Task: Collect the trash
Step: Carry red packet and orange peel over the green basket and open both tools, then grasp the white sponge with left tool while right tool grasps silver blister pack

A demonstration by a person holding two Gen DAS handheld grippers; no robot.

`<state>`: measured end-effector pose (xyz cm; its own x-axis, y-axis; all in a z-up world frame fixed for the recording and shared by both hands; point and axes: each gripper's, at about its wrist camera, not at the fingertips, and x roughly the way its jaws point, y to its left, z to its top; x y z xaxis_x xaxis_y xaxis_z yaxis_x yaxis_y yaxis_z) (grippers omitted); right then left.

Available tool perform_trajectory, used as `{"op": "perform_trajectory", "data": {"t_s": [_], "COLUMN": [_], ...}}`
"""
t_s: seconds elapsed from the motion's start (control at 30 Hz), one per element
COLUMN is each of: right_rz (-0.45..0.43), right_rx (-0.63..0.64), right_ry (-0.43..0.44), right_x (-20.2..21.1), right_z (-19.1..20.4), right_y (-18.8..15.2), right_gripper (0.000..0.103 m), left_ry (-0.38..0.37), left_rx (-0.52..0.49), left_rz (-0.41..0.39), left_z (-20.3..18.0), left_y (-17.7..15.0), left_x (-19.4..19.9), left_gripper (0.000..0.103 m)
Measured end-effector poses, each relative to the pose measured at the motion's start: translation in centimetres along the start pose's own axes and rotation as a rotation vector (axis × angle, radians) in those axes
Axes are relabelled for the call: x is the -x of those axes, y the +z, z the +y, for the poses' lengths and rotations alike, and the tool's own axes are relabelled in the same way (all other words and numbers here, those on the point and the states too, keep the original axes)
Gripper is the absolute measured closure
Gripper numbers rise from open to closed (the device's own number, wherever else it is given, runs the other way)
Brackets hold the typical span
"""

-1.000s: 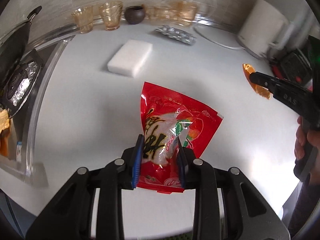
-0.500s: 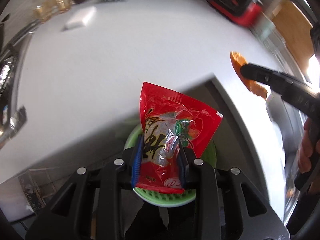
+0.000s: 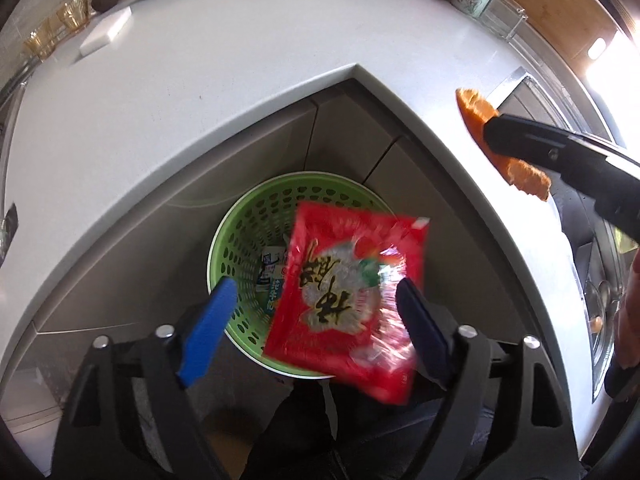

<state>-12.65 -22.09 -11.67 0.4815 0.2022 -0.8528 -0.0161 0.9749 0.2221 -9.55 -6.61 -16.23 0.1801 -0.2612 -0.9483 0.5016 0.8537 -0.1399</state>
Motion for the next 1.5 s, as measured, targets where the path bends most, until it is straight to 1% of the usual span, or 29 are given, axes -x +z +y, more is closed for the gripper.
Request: {"op": "perform_trajectory", "data": {"t_s": [0.03, 0.13, 0.17, 0.27, 0.37, 0.43, 0.6, 0.73, 0.8, 0.83, 0.87, 0.9, 0.93, 1.0, 1.1, 1.33, 1.5], "right_rz": [-0.002, -0.005, -0.005, -0.005, 0.004, 0.014, 0.062, 0.094, 0.109, 0.094, 0.065, 0.021, -0.001, -0.003, -0.012, -0.06, -0.087], "right_rx": [0.003, 0.007, 0.009, 0.019, 0.038, 0.058, 0.088, 0.106, 0.13, 0.142, 0.15, 0.162, 0.175, 0.204, 0.217, 0.212, 0.224], "right_ry": [0.0, 0.001, 0.002, 0.007, 0.018, 0.028, 0.076, 0.087, 0.078, 0.051, 0.015, -0.025, -0.038, -0.028, -0.043, -0.04, -0.047], "right_x": [0.1, 0.3, 0.3, 0.3, 0.2, 0.1, -0.9, -2.3, -3.0, -3.1, -2.9, -2.4, -2.1, -1.8, -1.4, 0.0, 0.8], "right_z": [0.1, 0.3, 0.3, 0.5, 1.2, 1.8, 3.4, 4.4, 5.1, 5.5, 5.9, 6.4, 6.6, 7.3, 7.8, 8.2, 8.7], "right_y": [0.0, 0.0, 0.1, 0.2, 0.1, -0.2, -1.4, -2.4, -2.7, -2.7, -2.8, -2.9, -2.9, -2.7, -2.2, -0.9, 0.4], "right_gripper": [0.086, 0.086, 0.085, 0.085, 0.084, 0.083, 0.082, 0.079, 0.057, 0.025, 0.002, 0.002, 0.002, 0.002, 0.002, 0.002, 0.002], "left_ry": [0.002, 0.008, 0.014, 0.044, 0.089, 0.118, 0.14, 0.151, 0.155, 0.155, 0.155, 0.155, 0.155, 0.155, 0.153, 0.152, 0.152], "left_rx": [0.002, 0.012, 0.018, 0.029, 0.038, 0.068, 0.154, 0.186, 0.19, 0.19, 0.19, 0.19, 0.189, 0.189, 0.191, 0.196, 0.204], "left_rz": [-0.003, -0.007, -0.006, -0.02, -0.047, -0.061, -0.082, -0.089, -0.092, -0.096, -0.098, -0.099, -0.101, -0.104, -0.104, -0.126, -0.142], "left_z": [-0.3, -0.3, -0.1, 0.3, 1.6, 3.0, 6.1, 7.5, 7.8, 7.9, 8.0, 7.9, 8.0, 8.0, 8.1, 8.6, 9.1], "left_y": [0.0, -0.1, -0.1, -0.4, -0.8, -1.4, -2.3, -2.7, -2.9, -3.0, -3.0, -3.0, -3.1, -3.2, -3.1, -2.8, -2.1], "left_x": [0.3, 0.6, 0.7, 1.3, 2.5, 3.4, 4.8, 5.1, 5.3, 5.4, 5.5, 5.6, 5.7, 5.8, 6.0, 6.7, 7.2], "left_gripper": [0.017, 0.016, 0.014, 0.013, 0.013, 0.013, 0.011, 0.011, 0.011, 0.011, 0.011, 0.011, 0.011, 0.011, 0.011, 0.011, 0.011]}}
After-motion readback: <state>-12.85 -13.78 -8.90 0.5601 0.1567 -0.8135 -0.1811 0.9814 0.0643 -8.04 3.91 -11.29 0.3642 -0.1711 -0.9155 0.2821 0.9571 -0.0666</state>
